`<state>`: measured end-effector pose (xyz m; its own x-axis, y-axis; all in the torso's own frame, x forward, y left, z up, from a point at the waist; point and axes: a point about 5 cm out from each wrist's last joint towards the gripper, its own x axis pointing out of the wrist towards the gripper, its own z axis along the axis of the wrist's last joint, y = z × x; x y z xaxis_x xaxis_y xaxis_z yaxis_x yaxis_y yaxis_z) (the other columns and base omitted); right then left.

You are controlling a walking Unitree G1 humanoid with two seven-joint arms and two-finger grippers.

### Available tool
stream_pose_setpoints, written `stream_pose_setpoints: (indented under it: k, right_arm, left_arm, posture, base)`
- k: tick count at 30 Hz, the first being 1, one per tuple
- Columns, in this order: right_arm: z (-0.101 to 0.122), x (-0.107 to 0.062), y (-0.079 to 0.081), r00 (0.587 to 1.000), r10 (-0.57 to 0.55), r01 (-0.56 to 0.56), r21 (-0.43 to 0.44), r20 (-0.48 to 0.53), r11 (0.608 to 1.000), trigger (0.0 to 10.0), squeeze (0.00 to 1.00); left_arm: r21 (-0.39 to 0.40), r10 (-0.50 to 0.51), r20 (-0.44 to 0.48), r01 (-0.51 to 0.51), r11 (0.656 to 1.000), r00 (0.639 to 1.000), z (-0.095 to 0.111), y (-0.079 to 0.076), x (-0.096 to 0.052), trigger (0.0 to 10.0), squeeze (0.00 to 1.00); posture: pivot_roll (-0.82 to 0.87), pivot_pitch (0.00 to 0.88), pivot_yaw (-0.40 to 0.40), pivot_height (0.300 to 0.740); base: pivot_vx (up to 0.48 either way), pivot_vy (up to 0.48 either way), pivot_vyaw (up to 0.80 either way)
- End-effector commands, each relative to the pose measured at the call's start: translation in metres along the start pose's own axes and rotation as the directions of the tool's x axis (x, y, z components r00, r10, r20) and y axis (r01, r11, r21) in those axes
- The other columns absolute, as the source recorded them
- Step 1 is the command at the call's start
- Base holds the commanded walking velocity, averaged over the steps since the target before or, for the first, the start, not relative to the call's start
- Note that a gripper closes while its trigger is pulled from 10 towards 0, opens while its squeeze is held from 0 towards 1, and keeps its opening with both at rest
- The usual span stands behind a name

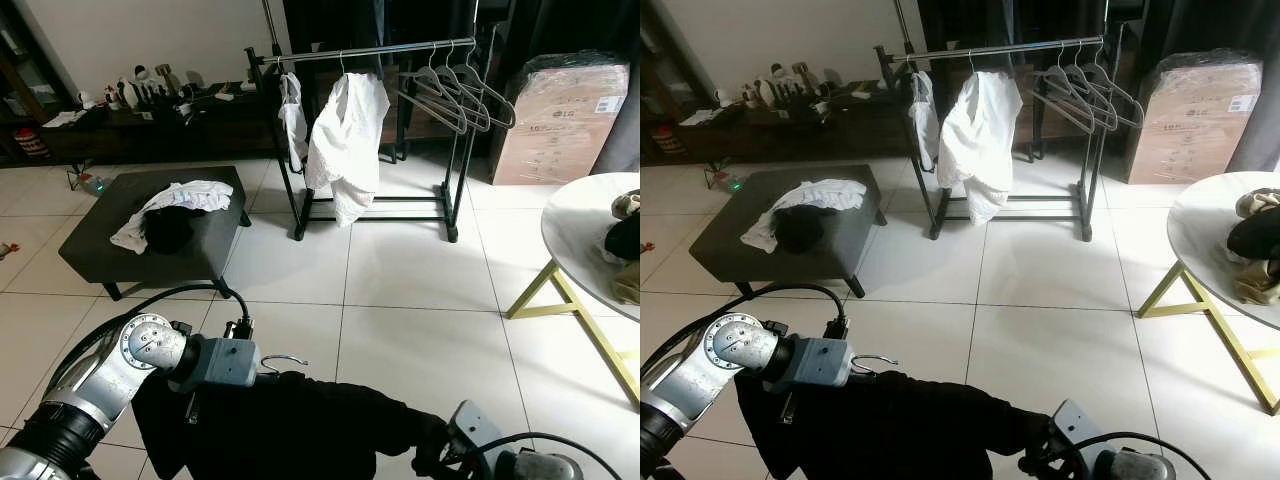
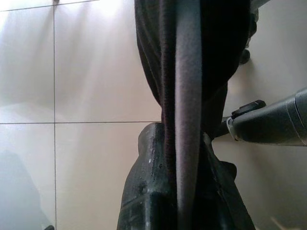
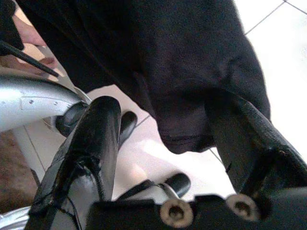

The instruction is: Hang hanger

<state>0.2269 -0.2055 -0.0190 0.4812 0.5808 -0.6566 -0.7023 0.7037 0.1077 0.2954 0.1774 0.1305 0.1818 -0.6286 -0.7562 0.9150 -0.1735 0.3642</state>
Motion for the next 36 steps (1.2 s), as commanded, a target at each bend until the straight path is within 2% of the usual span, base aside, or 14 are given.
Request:
stream_pose_setpoints:
  k: [1,8,16,17,18,36]
  right_arm:
    - [0.005,0.004,0.001,1.0,0.005,-0.005,0.012,0.018,1.0,10.0,0.0]
    - [0.012,0.011,-0.002,0.996,-0.064,0.062,0.053,0.055,0.997,10.0,0.0]
    - [0.014,0.016,-0.001,0.995,-0.086,0.083,0.069,0.054,0.994,10.0,0.0]
    - [0.014,0.016,0.0,0.995,-0.086,0.083,0.067,0.052,0.994,7.8,0.0]
    - [0.011,0.017,0.0,0.995,-0.091,0.088,0.071,0.041,0.994,0.0,0.0]
    - [0.011,0.015,-0.006,0.988,-0.144,0.139,0.087,0.057,0.987,0.0,0.0]
  left_arm:
    - [0.002,0.015,0.016,-0.015,1.0,1.0,0.001,0.001,-0.005,10.0,0.0]
    - [0.001,0.014,0.021,-0.014,1.0,1.0,0.003,0.001,-0.003,10.0,0.0]
    - [0.002,0.015,0.021,-0.015,1.0,1.0,0.003,0.001,-0.003,10.0,0.0]
    - [0.001,0.015,0.021,-0.015,1.0,1.0,0.003,0.001,-0.003,10.0,0.0]
    - [0.001,0.016,0.02,-0.016,1.0,1.0,0.003,0.001,-0.003,10.0,0.0]
    - [-0.001,0.013,0.02,-0.013,1.0,1.0,0.004,0.001,-0.003,10.0,0.0]
  posture:
    - [-0.11,0.094,0.144,0.74]
    - [-0.11,0.095,0.143,0.74]
    - [-0.11,0.095,0.143,0.74]
    - [-0.11,0.095,0.143,0.74]
    - [-0.11,0.095,0.143,0.74]
    - [-0.1,0.095,0.145,0.74]
  base:
    - [0.0,0.0,0.0]
    - [0.0,0.0,0.0]
    - [0.0,0.0,0.0]
    - [0.0,0.0,0.0]
    - [0.0,0.0,0.0]
    - [0.0,0.0,0.0]
